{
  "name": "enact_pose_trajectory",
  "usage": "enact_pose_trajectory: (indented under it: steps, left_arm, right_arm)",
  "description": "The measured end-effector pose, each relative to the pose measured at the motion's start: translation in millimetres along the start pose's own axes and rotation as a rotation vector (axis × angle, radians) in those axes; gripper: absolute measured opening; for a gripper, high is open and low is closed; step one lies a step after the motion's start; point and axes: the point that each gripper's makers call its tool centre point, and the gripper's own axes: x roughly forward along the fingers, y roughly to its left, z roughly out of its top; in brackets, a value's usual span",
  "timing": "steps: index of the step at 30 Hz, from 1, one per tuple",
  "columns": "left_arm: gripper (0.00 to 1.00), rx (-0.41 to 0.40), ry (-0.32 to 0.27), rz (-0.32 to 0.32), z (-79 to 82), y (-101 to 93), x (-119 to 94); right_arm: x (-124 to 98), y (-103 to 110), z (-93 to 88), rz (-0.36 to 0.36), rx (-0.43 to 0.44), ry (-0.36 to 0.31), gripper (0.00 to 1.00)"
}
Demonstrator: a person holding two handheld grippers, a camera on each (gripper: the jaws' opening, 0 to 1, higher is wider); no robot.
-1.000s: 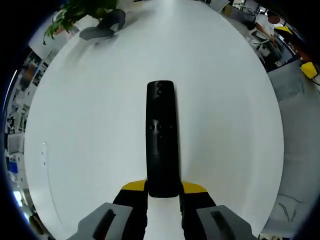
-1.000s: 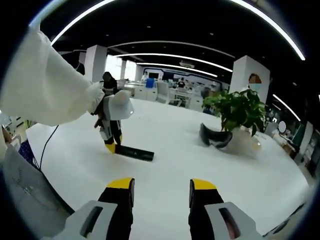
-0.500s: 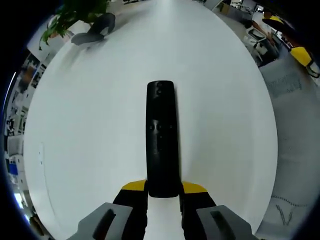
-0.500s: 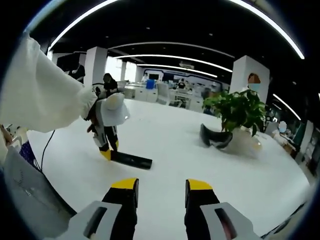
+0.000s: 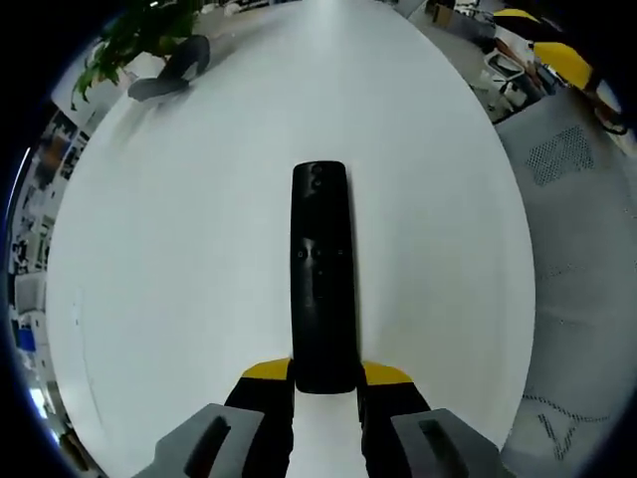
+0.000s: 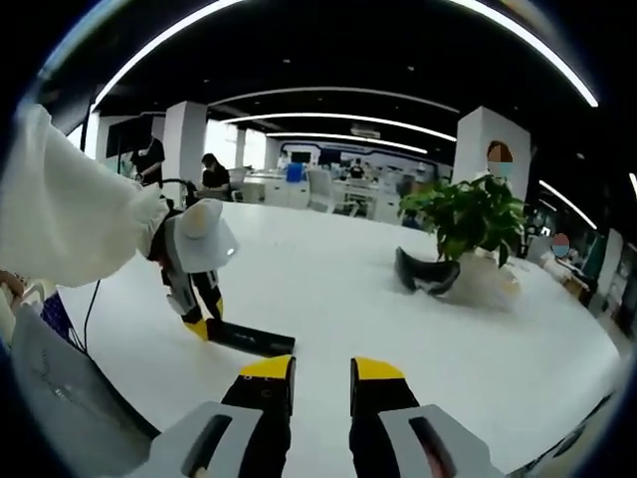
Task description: Press the specified remote control buttons in sequence, fully releasing each button before pressing the next.
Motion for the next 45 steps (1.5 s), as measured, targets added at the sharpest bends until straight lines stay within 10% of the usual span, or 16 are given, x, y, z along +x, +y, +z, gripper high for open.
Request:
enact_pose_trajectory:
  steps: [45]
  left_arm:
    - [0.23,0.045,0.051,-0.016,-5.8,-95.2,-3]
  right_arm:
    - [-3,2,-5.4,0.019,0.038,0.034,0.0]
